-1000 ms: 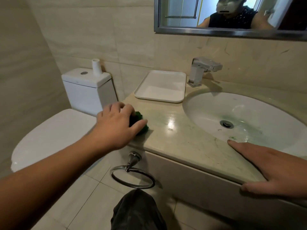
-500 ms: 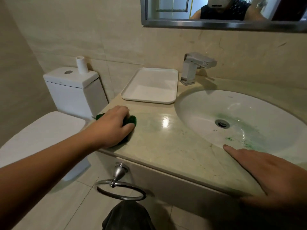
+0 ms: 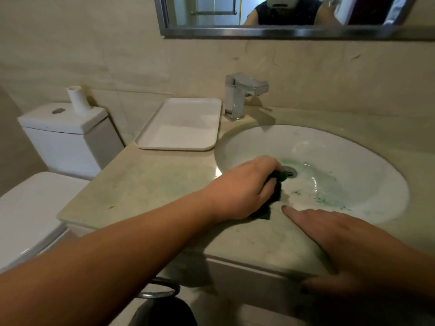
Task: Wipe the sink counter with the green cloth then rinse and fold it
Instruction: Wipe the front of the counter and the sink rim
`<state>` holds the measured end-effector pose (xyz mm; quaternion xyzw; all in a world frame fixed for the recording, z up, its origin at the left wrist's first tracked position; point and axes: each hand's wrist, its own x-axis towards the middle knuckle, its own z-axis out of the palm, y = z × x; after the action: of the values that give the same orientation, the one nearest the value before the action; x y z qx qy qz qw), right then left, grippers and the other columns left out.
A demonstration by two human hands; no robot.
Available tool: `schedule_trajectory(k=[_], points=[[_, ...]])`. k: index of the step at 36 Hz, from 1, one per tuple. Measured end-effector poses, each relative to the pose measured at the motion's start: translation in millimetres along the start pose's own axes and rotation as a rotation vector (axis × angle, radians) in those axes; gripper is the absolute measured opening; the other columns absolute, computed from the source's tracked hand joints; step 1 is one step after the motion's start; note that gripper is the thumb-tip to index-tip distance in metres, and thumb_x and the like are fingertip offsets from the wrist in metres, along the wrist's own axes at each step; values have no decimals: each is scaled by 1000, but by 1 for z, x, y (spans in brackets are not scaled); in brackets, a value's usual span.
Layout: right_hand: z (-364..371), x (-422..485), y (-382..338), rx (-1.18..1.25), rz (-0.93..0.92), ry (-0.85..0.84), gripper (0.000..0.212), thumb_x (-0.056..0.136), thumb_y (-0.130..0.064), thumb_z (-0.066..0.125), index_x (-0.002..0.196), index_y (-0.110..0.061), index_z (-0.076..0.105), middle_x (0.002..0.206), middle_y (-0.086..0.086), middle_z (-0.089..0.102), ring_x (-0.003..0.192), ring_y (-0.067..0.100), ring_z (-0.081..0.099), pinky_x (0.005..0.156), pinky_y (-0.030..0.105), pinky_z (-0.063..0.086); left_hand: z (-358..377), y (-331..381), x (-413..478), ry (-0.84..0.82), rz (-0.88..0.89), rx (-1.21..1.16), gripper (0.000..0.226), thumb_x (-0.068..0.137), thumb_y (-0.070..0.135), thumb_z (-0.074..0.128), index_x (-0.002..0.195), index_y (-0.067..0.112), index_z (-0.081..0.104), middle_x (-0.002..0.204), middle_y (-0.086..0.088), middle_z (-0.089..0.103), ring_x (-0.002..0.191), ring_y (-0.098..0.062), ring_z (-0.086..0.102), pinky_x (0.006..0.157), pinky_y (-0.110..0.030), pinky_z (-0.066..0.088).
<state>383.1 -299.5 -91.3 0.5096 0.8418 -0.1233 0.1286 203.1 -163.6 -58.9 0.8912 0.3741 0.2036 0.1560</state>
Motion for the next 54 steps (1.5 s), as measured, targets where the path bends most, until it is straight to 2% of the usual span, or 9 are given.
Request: schedule_trajectory(k=[3,5,10,12,16,26,32,46,54], points=[[-40,-5,44,-84,84,44,119,64,-105,34,149,-53,-32,169,-22,11,150,0,21,121,19,19,-28,6,-10,210,12,-168,21,107,20,50,126,19,58,117,1,61,99,-8,59,84,-21,48],[-41,-4,48,-40,62,13,118,64,-103,38,148,-56,-32,169,-22,11,151,3,22,123,23,20,-50,-1,-32,280,100,-183,21,107,20,53,127,17,58,131,-3,59,117,-12,59,98,-30,50],[-59,-2,37,66,25,-13,122,61,-107,37,155,-52,-17,166,-21,18,143,1,29,121,29,29,-71,-43,-108,-150,-51,208,70,105,42,55,162,53,15,174,15,13,162,-14,3,131,-42,9],[-66,2,32,30,16,-27,121,63,-107,33,157,-49,-17,167,-19,16,144,2,28,121,28,28,-73,-53,-132,-234,-189,198,83,104,30,57,163,53,4,173,16,17,160,-12,9,132,-42,10],[-67,12,23,-10,36,-59,123,61,-109,27,155,-48,-22,169,-16,13,145,6,31,121,31,31,-84,-69,-159,-170,-337,218,69,99,12,55,158,45,38,171,16,24,157,-12,17,131,-46,16],[-49,21,24,26,75,-52,107,53,-112,15,128,-65,-47,168,-24,11,144,2,31,119,27,29,-95,-111,-169,-14,-783,213,65,102,65,34,161,38,33,173,-7,16,156,-31,24,127,-53,26],[-43,27,31,18,115,-74,117,50,-113,11,139,-59,-43,170,-26,-4,153,0,15,126,28,18,-87,-131,-134,-3,-658,281,55,104,60,41,147,28,46,150,-4,47,132,-26,47,114,-47,40],[-44,27,31,-10,19,38,126,63,-107,28,159,-41,-22,167,-22,19,144,-4,30,115,13,26,-11,-53,-29,-11,-205,233,42,111,29,40,151,29,53,148,-1,55,134,-24,50,114,-35,36],[-41,16,30,15,81,25,117,66,-103,33,150,-53,-29,166,-20,18,143,8,32,116,29,32,-16,-34,-68,0,-84,213,41,112,38,39,149,35,54,152,11,50,130,-12,51,110,-30,44]])
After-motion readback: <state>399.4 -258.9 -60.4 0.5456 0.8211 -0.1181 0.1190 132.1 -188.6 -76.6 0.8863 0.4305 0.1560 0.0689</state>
